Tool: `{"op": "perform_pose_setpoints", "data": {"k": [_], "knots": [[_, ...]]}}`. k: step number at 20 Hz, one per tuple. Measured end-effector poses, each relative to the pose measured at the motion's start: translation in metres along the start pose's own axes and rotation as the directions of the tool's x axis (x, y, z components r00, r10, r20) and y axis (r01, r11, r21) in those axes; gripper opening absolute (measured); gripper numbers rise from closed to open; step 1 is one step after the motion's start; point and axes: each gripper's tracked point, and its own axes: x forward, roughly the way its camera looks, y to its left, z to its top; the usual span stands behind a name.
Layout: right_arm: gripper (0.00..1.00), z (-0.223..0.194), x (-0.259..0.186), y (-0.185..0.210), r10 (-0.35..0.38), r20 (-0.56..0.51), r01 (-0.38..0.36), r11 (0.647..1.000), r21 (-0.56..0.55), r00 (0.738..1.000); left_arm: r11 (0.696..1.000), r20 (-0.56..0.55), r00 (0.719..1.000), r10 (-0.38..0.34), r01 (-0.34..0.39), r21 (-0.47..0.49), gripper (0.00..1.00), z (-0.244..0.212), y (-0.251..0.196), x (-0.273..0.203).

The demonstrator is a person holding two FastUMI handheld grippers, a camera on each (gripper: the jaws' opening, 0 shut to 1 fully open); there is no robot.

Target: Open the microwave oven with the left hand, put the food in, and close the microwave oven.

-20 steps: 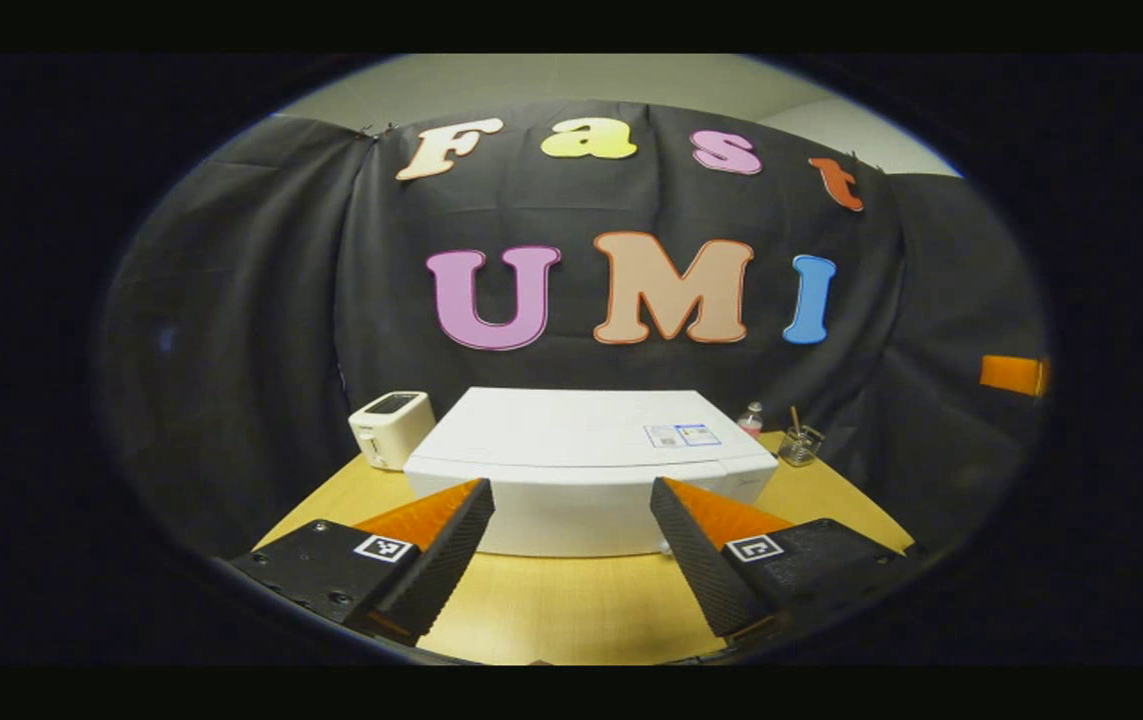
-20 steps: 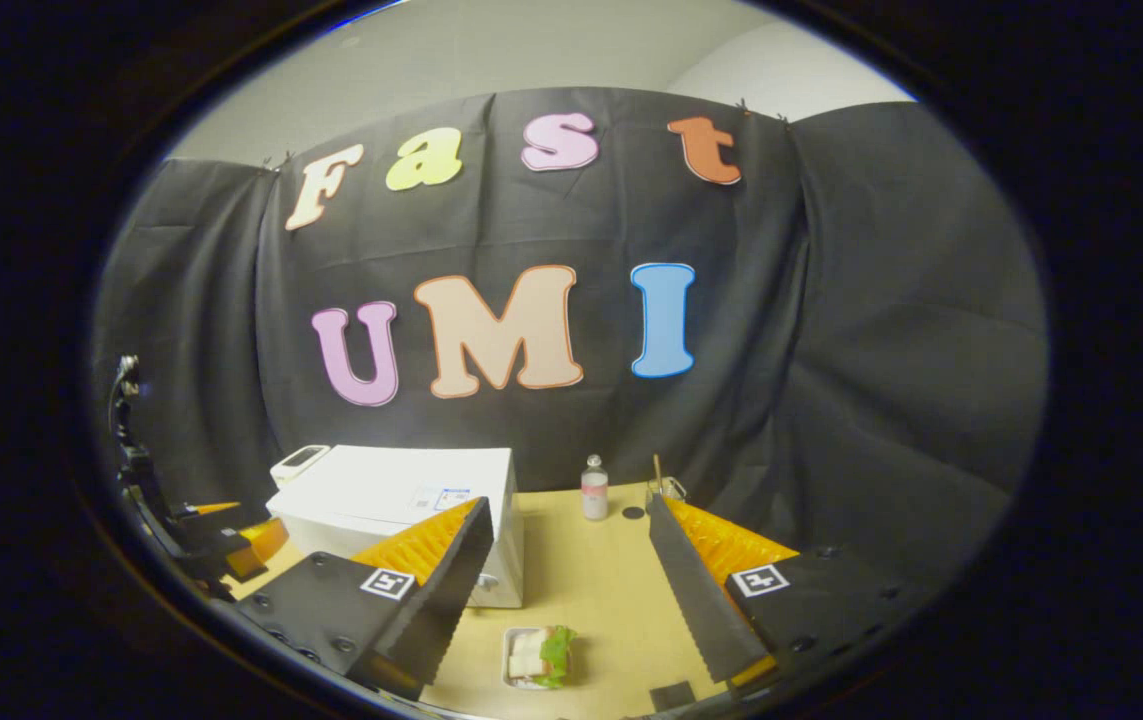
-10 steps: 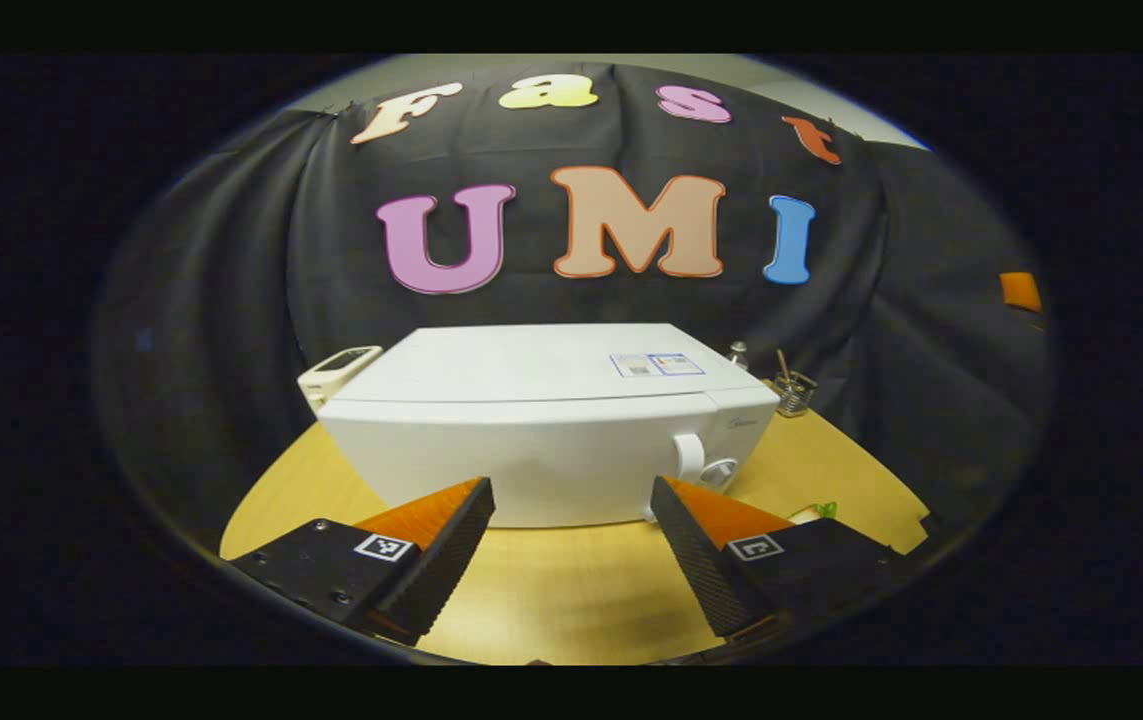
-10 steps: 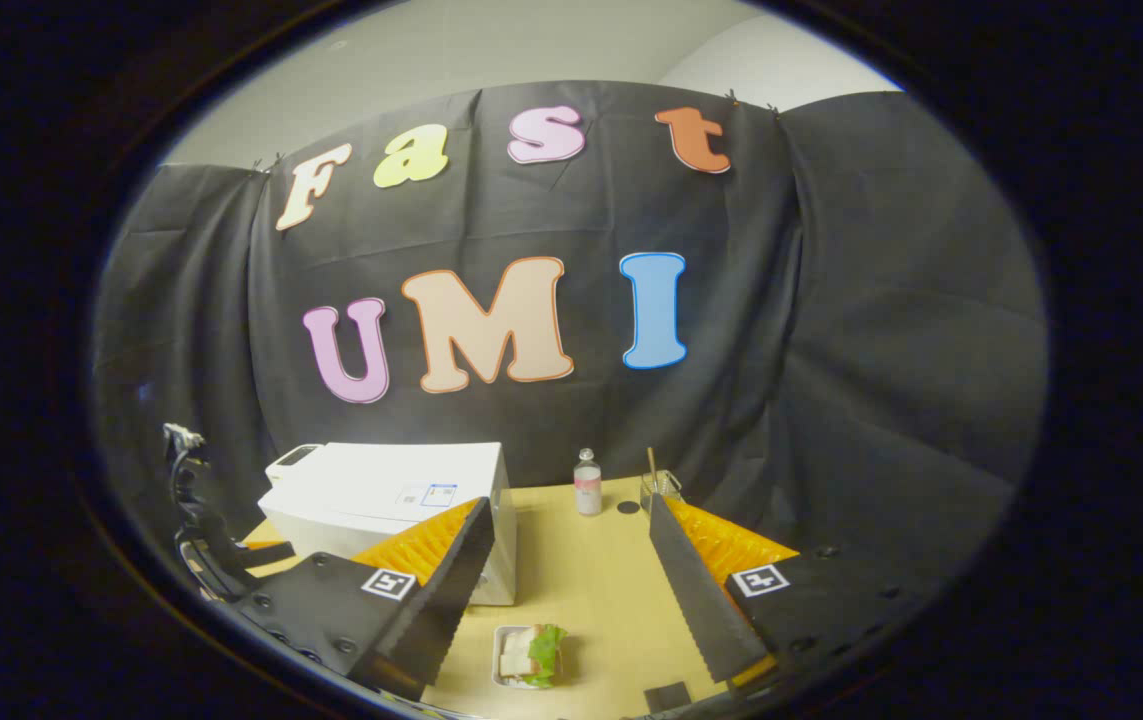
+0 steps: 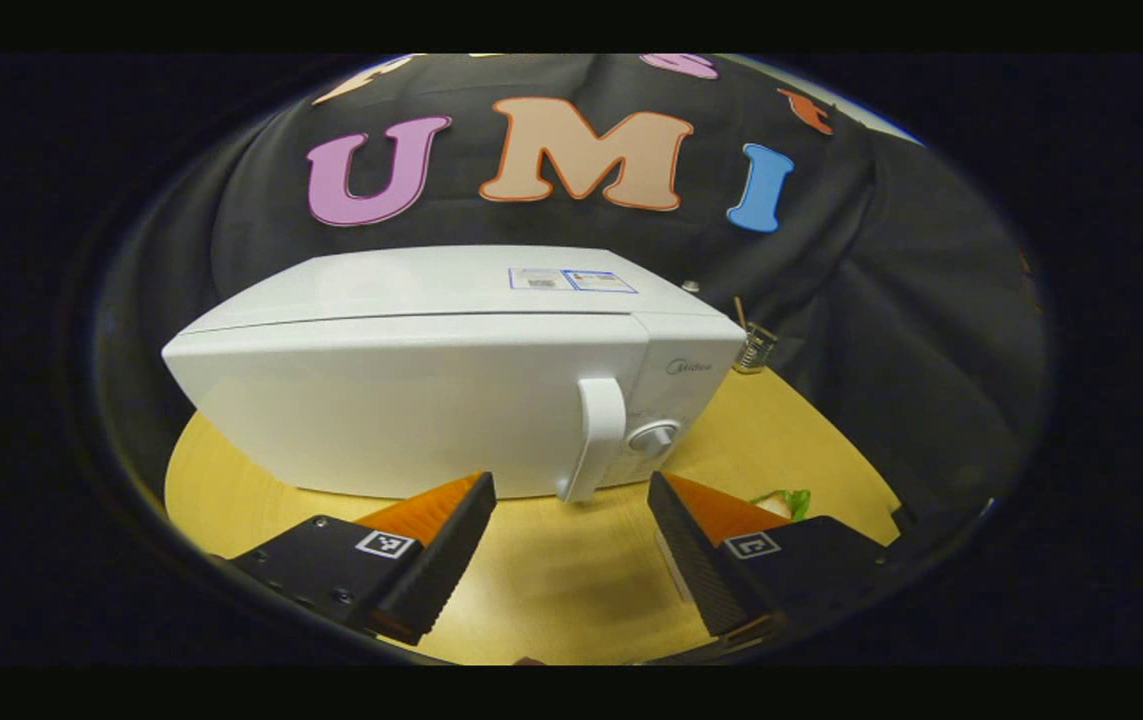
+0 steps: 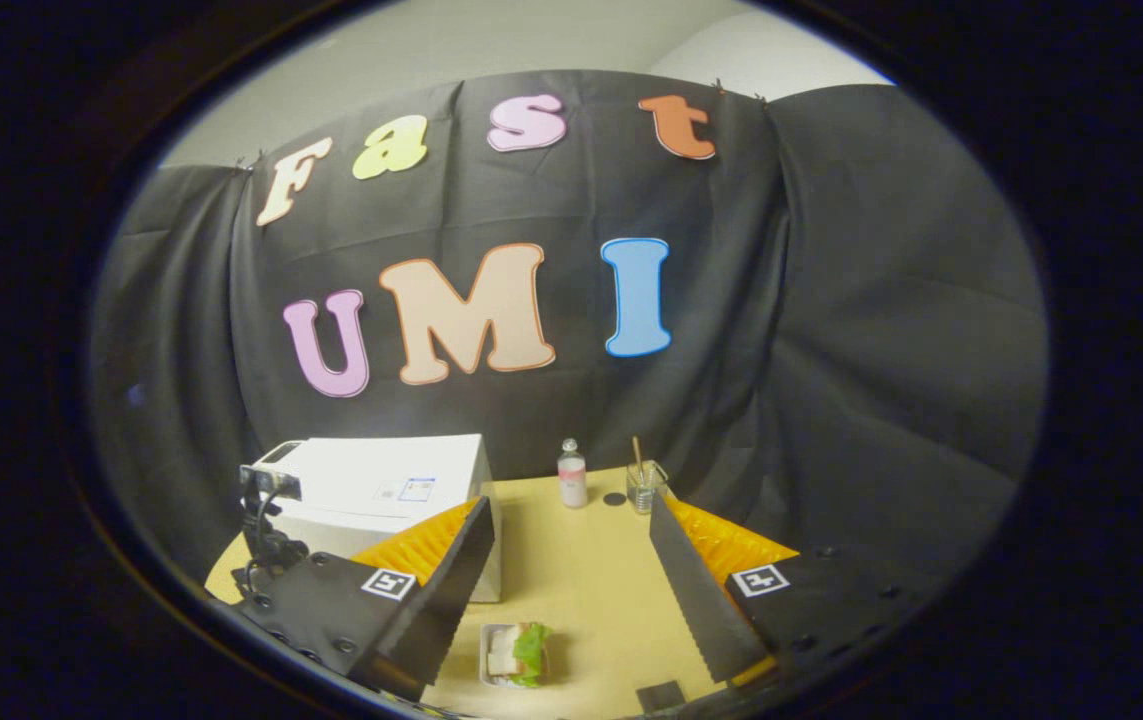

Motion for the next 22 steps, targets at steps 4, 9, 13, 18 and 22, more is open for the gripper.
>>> {"op": "perform_pose_setpoints", "data": {"k": [4,9,13,18,22], "knots": [[0.96,0.001,0.005,-0.008,-0.015,0.000,0.015,1.000,0.007,1.000,1.000,-0.026,1.000,0.007,-0.007,-0.003,0.86,-0.005,-0.009,0.029],[0.98,-0.006,0.013,-0.022,-0.037,-0.022,0.038,0.999,0.008,0.999,1.000,-0.037,0.999,0.014,-0.014,-0.017,0.78,-0.006,-0.013,0.051],[0.96,-0.011,0.019,-0.028,-0.038,-0.042,0.038,0.999,0.013,0.998,0.999,-0.035,0.999,0.041,-0.041,-0.012,0.73,-0.004,-0.012,0.057],[0.98,-0.015,0.026,-0.028,-0.015,-0.056,0.015,1.000,0.015,0.998,0.994,-0.044,0.994,0.105,-0.106,-0.029,0.49,-0.007,0.001,0.060],[0.98,-0.017,0.027,-0.028,0.005,-0.059,-0.004,1.000,0.016,0.998,0.994,-0.046,0.993,0.108,-0.109,-0.022,0.29,-0.007,0.000,0.060]]}}
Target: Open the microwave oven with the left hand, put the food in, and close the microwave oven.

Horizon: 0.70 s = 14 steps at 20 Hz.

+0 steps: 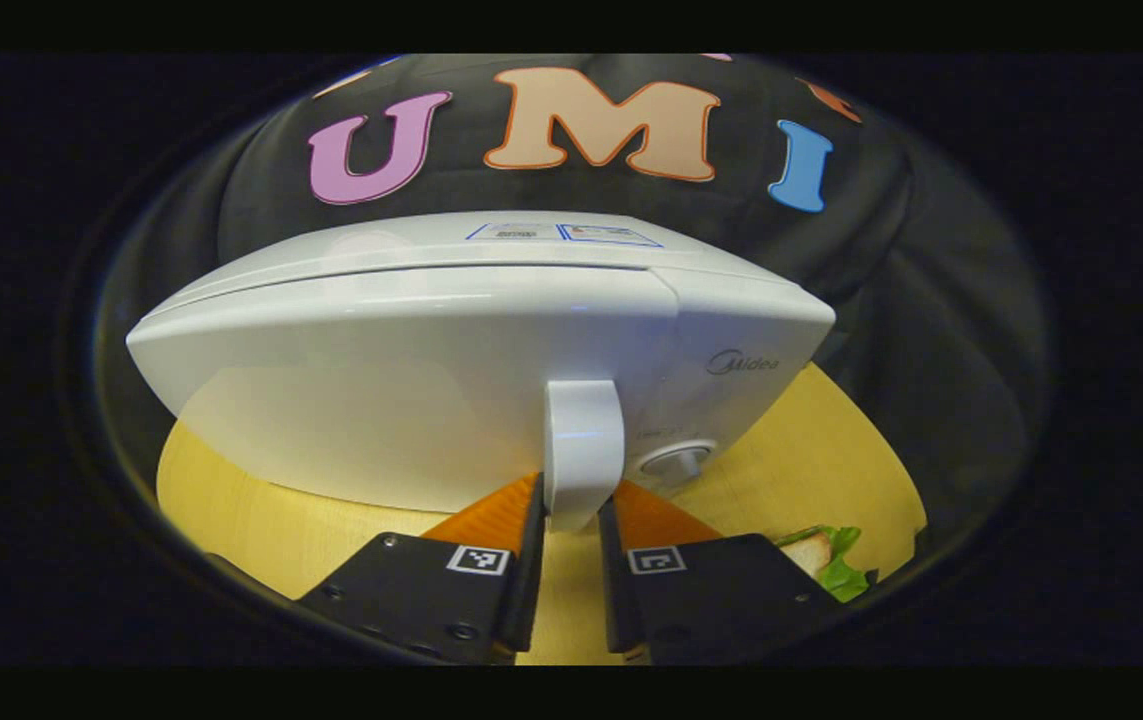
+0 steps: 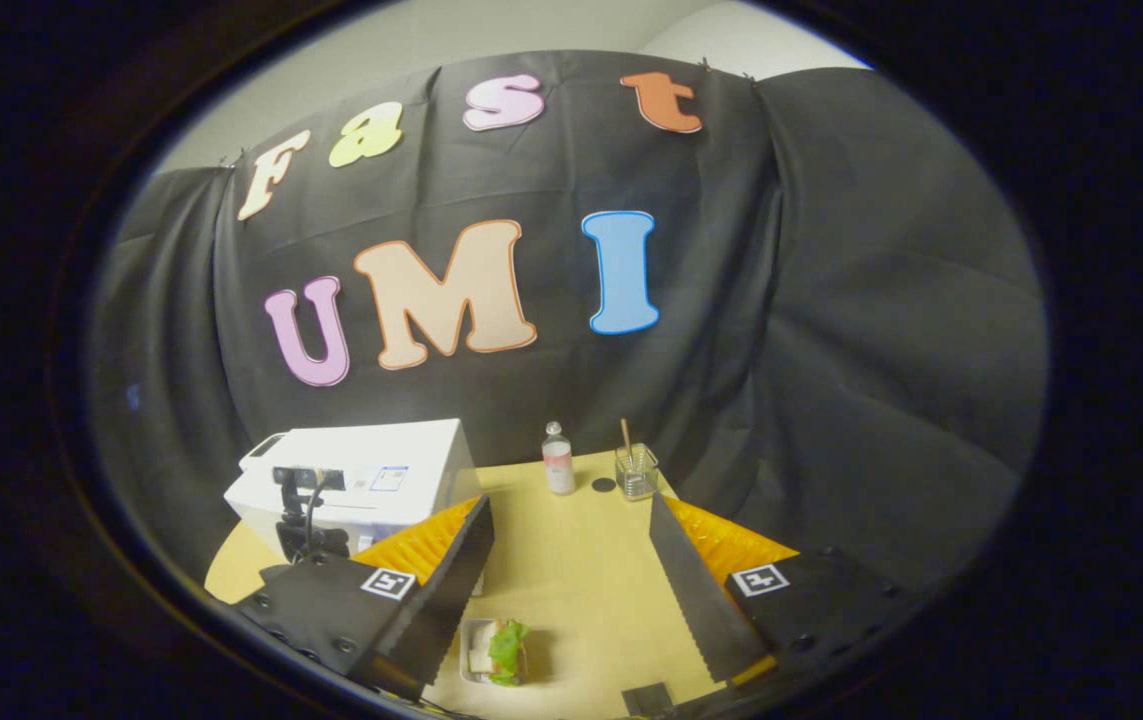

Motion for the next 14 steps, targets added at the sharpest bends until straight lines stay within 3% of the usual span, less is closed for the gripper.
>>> {"op": "perform_pose_setpoints", "data": {"k": [1,10,14], "knots": [[0.98,-0.001,0.000,-0.001,0.003,-0.001,-0.003,1.000,-0.001,1.000,1.000,0.004,1.000,0.008,-0.008,-0.003,0.31,0.001,0.001,0.000],[0.98,-0.019,-0.009,-0.012,0.040,-0.035,-0.039,0.999,0.008,0.999,0.996,0.040,0.997,0.065,-0.062,-0.065,0.17,0.001,0.001,-0.002],[0.92,-0.026,-0.009,-0.009,0.080,-0.047,-0.080,0.997,-0.005,0.996,0.991,0.049,0.994,0.099,-0.094,-0.094,0.12,0.001,0.002,-0.001]]}}
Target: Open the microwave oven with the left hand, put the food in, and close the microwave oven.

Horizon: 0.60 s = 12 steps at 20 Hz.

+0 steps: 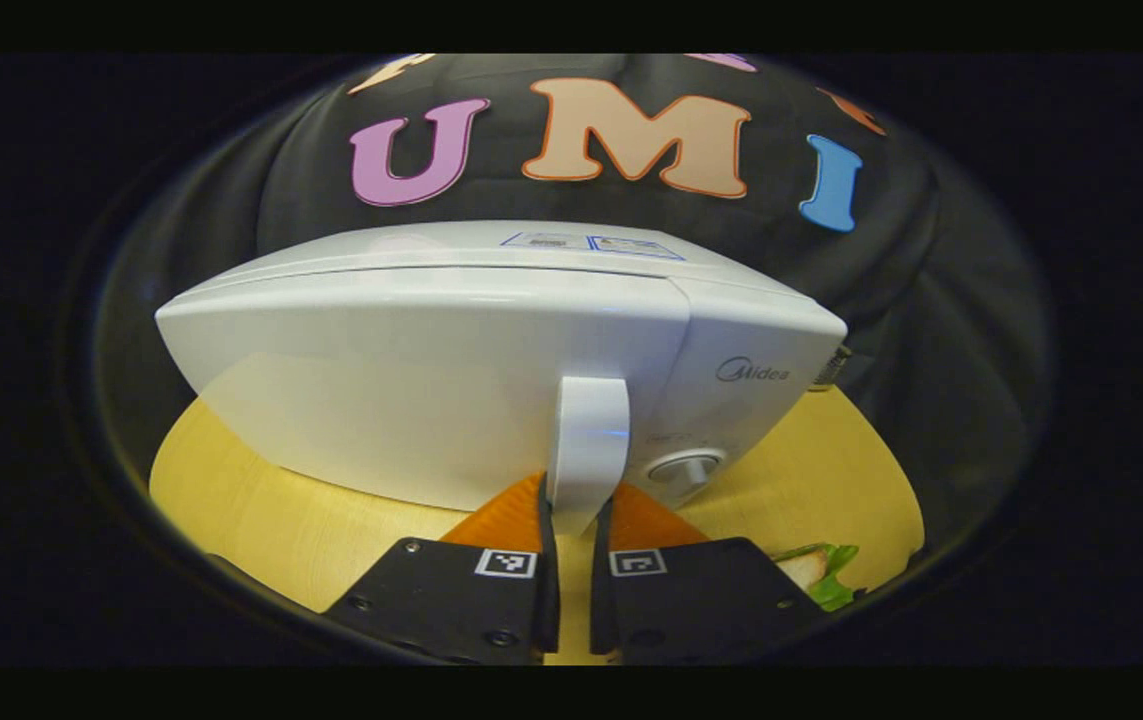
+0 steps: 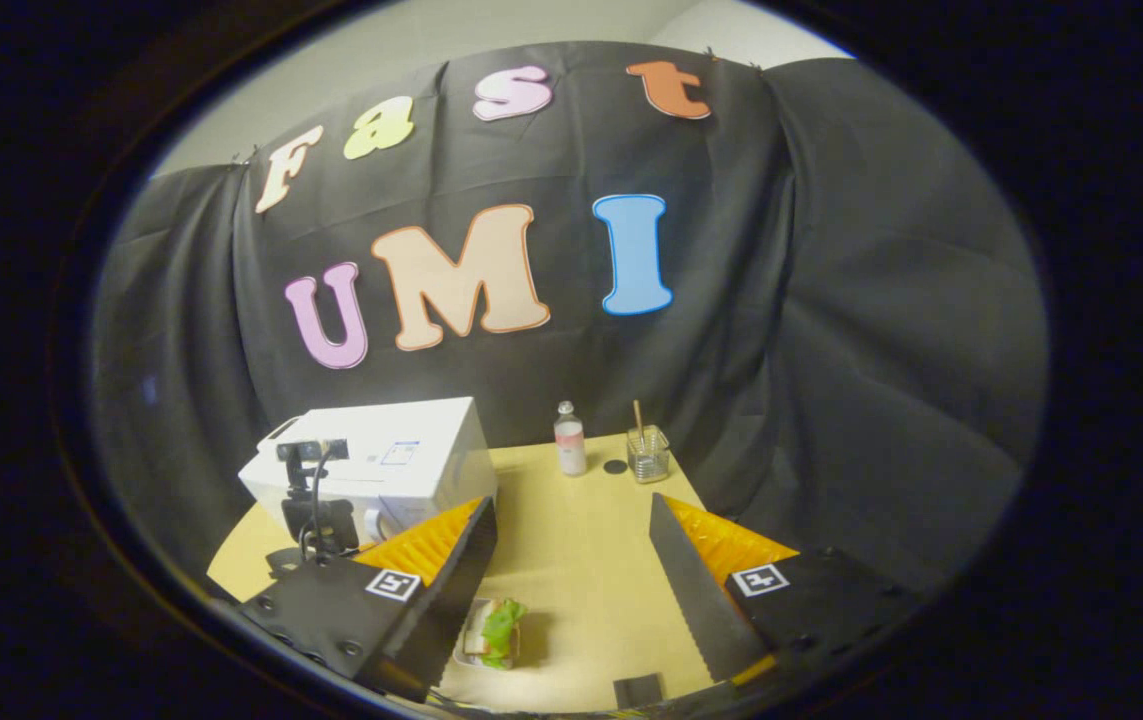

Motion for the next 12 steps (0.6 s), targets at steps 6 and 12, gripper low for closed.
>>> {"op": "perform_pose_setpoints", "data": {"k": [6,12], "knots": [[0.96,-0.014,0.005,-0.001,0.050,-0.039,-0.050,0.999,0.022,0.998,1.000,0.022,0.999,0.024,-0.023,-0.012,0.12,0.001,0.001,-0.001],[0.92,-0.015,0.017,0.009,0.115,-0.040,-0.114,0.993,0.006,0.993,0.999,0.046,0.998,0.043,-0.044,0.019,0.10,-0.028,0.012,-0.045]]}}
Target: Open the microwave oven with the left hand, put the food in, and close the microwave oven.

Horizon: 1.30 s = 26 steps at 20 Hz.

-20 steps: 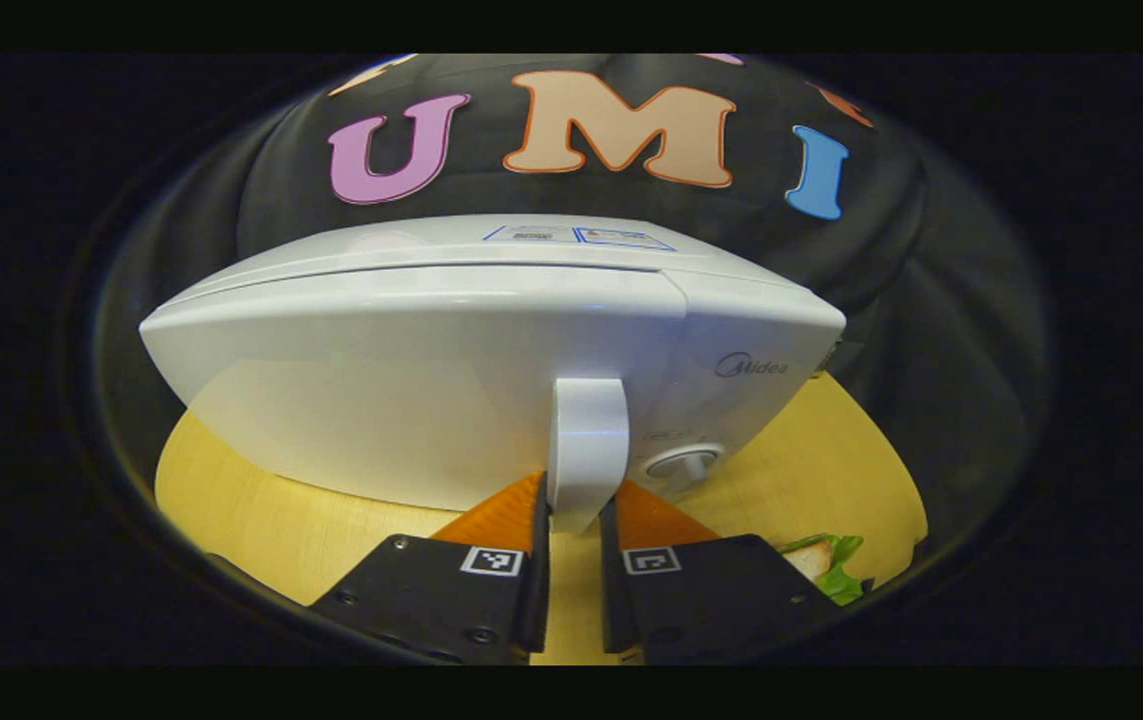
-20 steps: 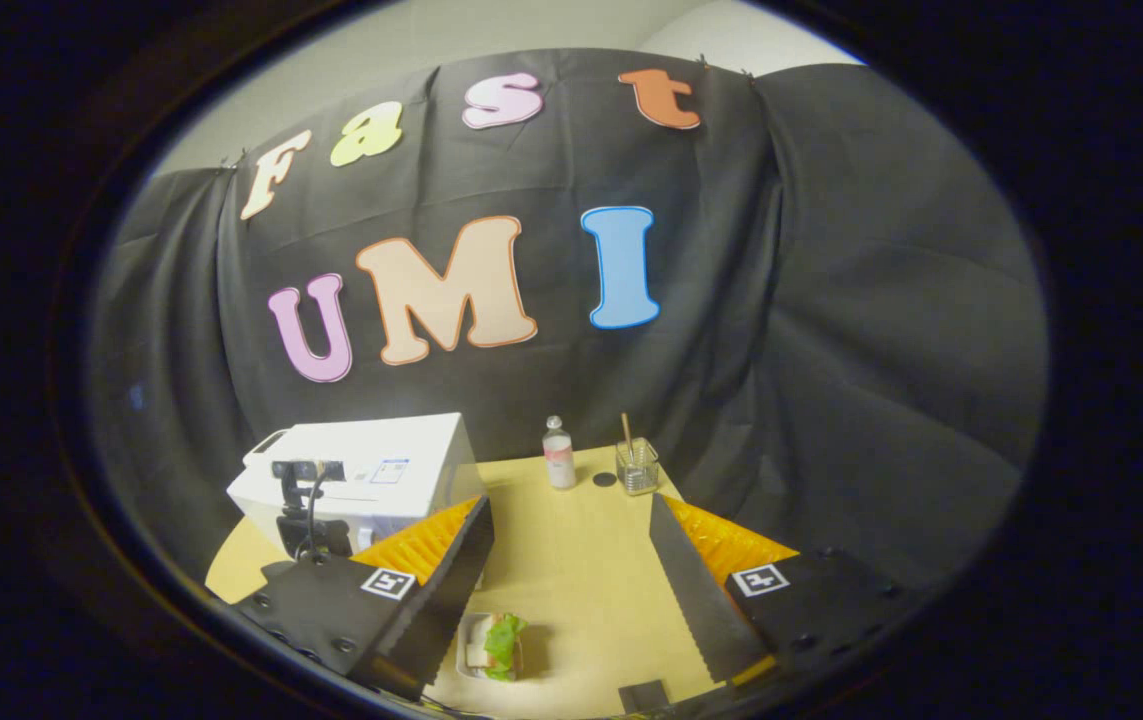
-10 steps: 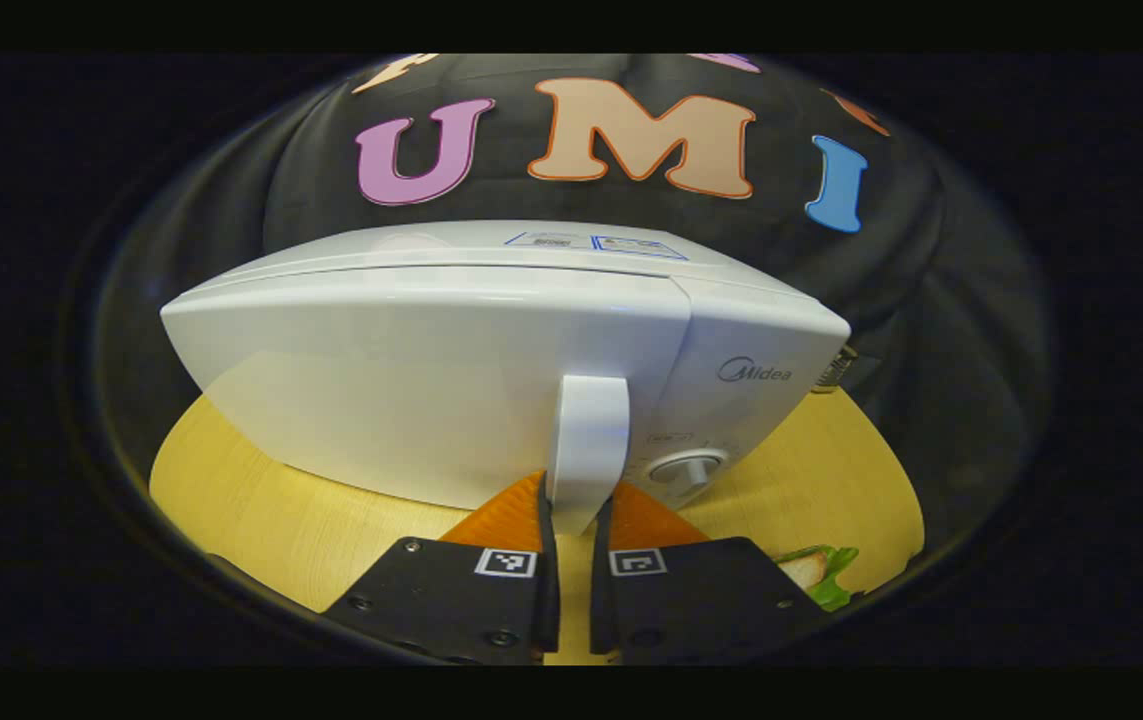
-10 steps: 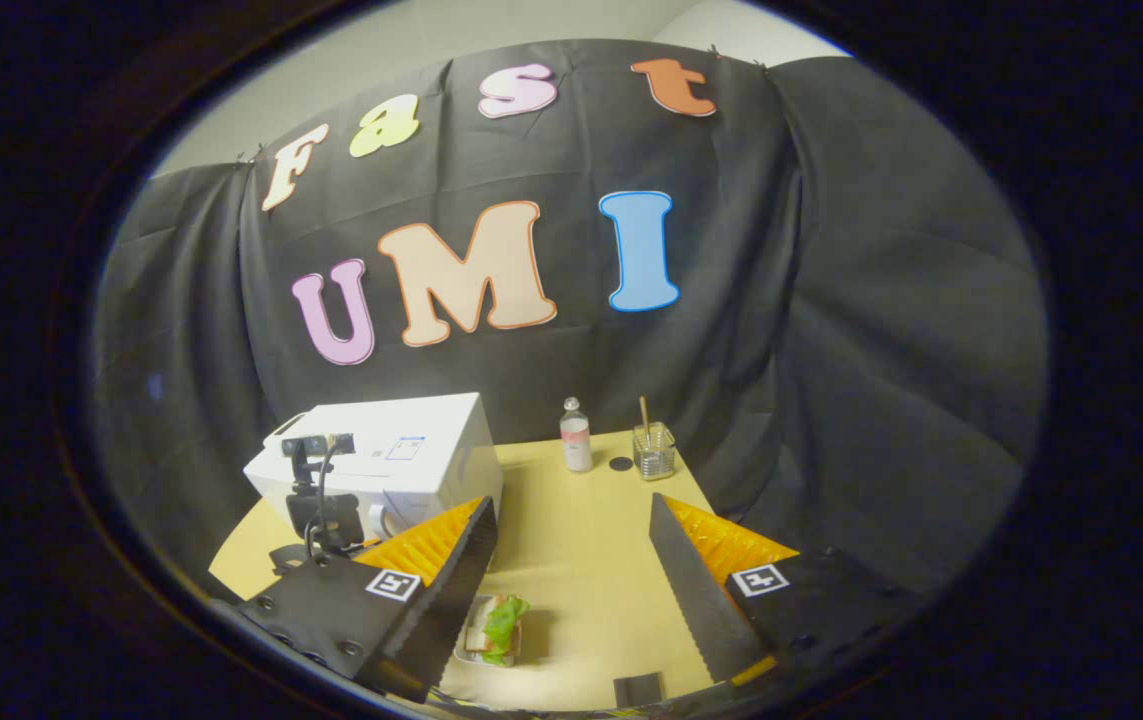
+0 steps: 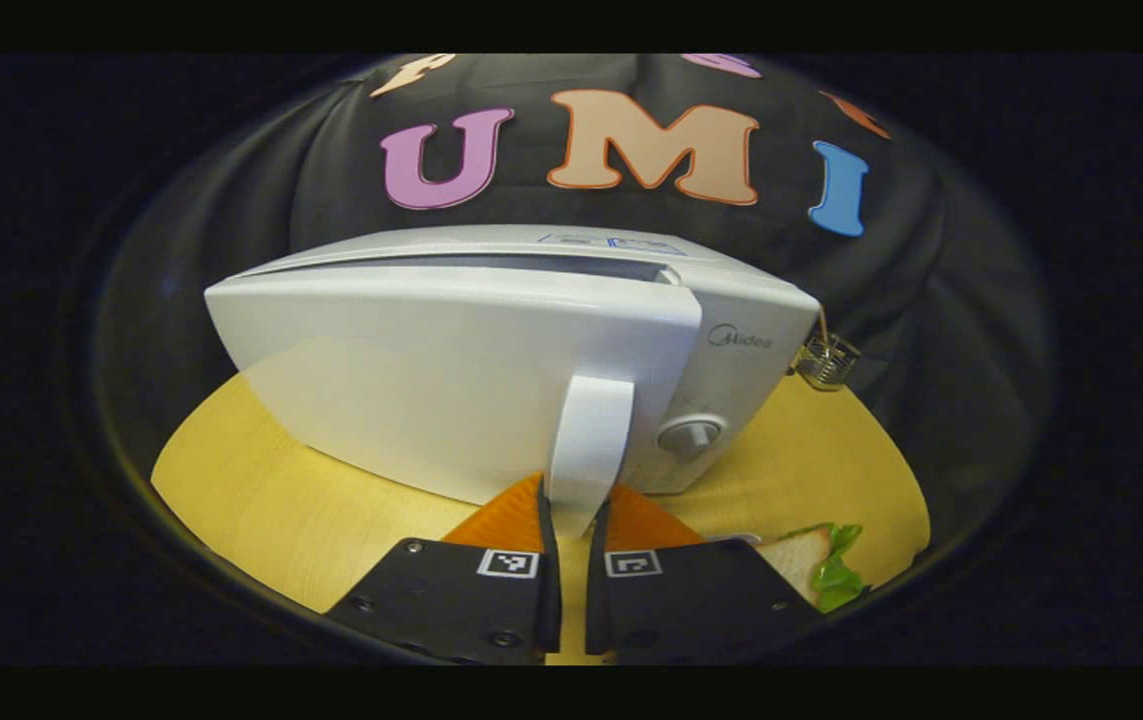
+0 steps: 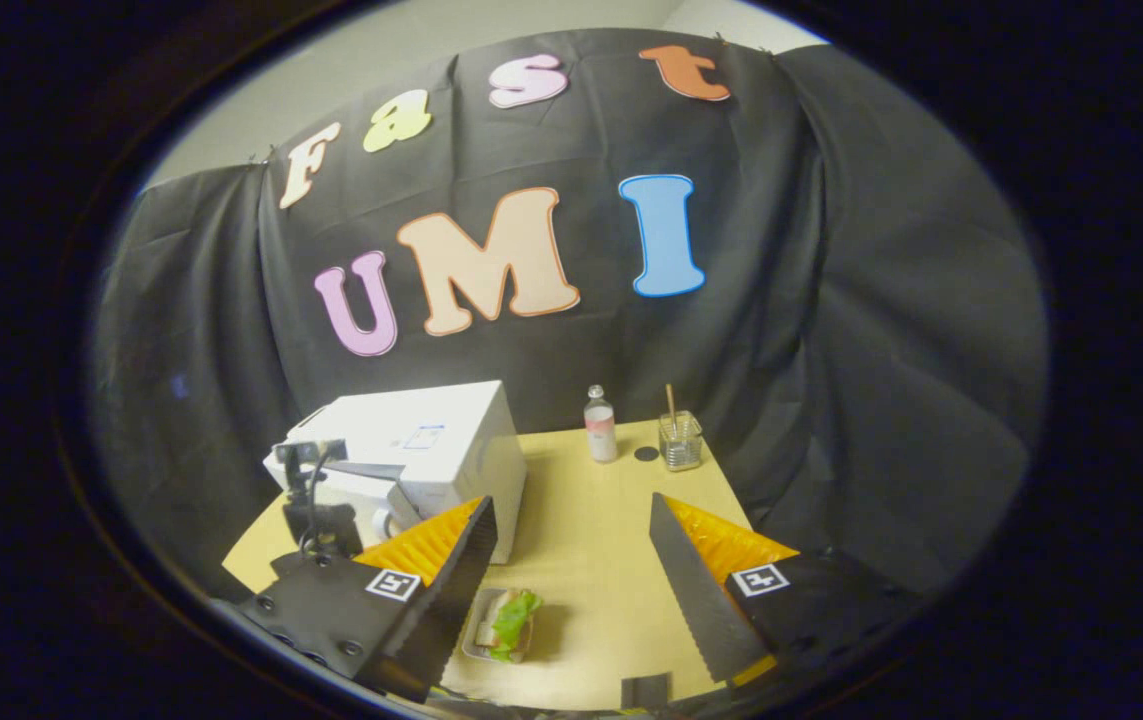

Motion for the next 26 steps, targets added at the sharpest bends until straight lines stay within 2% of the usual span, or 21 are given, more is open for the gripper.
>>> {"op": "perform_pose_setpoints", "data": {"k": [4,5,6,8,9,10,11,12,13,15,19,20,22,26], "knots": [[0.92,-0.010,0.012,0.018,0.062,-0.021,-0.062,0.998,-0.010,0.998,1.000,0.006,1.000,0.007,-0.008,0.015,0.16,-0.025,0.020,-0.038],[0.96,-0.011,0.011,0.023,0.071,-0.022,-0.071,0.997,-0.012,0.997,1.000,0.012,1.000,0.018,-0.018,0.020,0.13,-0.029,0.026,-0.048],[0.96,-0.010,0.009,0.031,0.084,-0.017,-0.085,0.996,-0.013,0.996,0.999,0.015,0.999,0.030,-0.030,0.020,0.17,-0.034,0.031,-0.056],[0.96,-0.010,0.002,0.045,0.114,-0.004,-0.114,0.993,-0.017,0.994,0.999,0.028,0.999,0.041,-0.042,0.006,0.19,-0.040,0.039,-0.066],[0.92,-0.013,-0.001,0.051,0.122,-0.008,-0.122,0.992,-0.023,0.992,0.999,0.027,0.998,0.049,-0.049,0.003,0.22,-0.043,0.044,-0.071],[0.92,-0.016,-0.004,0.055,0.123,-0.010,-0.124,0.992,-0.030,0.992,0.998,0.026,0.998,0.054,-0.054,0.007,0.22,-0.047,0.049,-0.077],[0.96,-0.018,-0.006,0.059,0.117,-0.011,-0.117,0.992,-0.038,0.993,0.998,0.028,0.998,0.055,-0.056,0.011,0.23,-0.050,0.052,-0.080],[0.92,-0.020,-0.010,0.062,0.111,-0.013,-0.111,0.993,-0.043,0.994,0.998,0.030,0.998,0.053,-0.054,0.011,0.22,-0.052,0.057,-0.086],[0.92,-0.022,-0.014,0.066,0.104,-0.013,-0.104,0.994,-0.045,0.994,0.998,0.030,0.998,0.055,-0.055,0.007,0.19,-0.055,0.063,-0.090],[0.92,-0.025,-0.024,0.074,0.083,-0.004,-0.083,0.995,-0.047,0.997,0.998,0.031,0.998,0.058,-0.059,0.005,0.25,-0.060,0.077,-0.100],[0.92,-0.035,-0.044,0.095,0.038,-0.003,-0.038,0.999,-0.036,0.999,0.999,0.036,0.999,0.038,-0.038,0.013,0.57,-0.066,0.109,-0.119],[0.92,-0.037,-0.050,0.102,0.030,-0.004,-0.030,0.999,-0.031,1.000,0.999,0.027,0.999,0.035,-0.035,0.013,0.70,-0.069,0.118,-0.124],[0.92,-0.045,-0.060,0.114,0.015,-0.011,-0.015,1.000,-0.023,1.000,1.000,-0.006,1.000,0.017,-0.017,0.002,0.87,-0.077,0.133,-0.132],[0.92,-0.056,-0.084,0.135,-0.025,-0.009,0.024,0.999,-0.022,1.000,1.000,-0.012,1.000,0.016,-0.016,-0.011,0.89,-0.087,0.168,-0.153]]}}
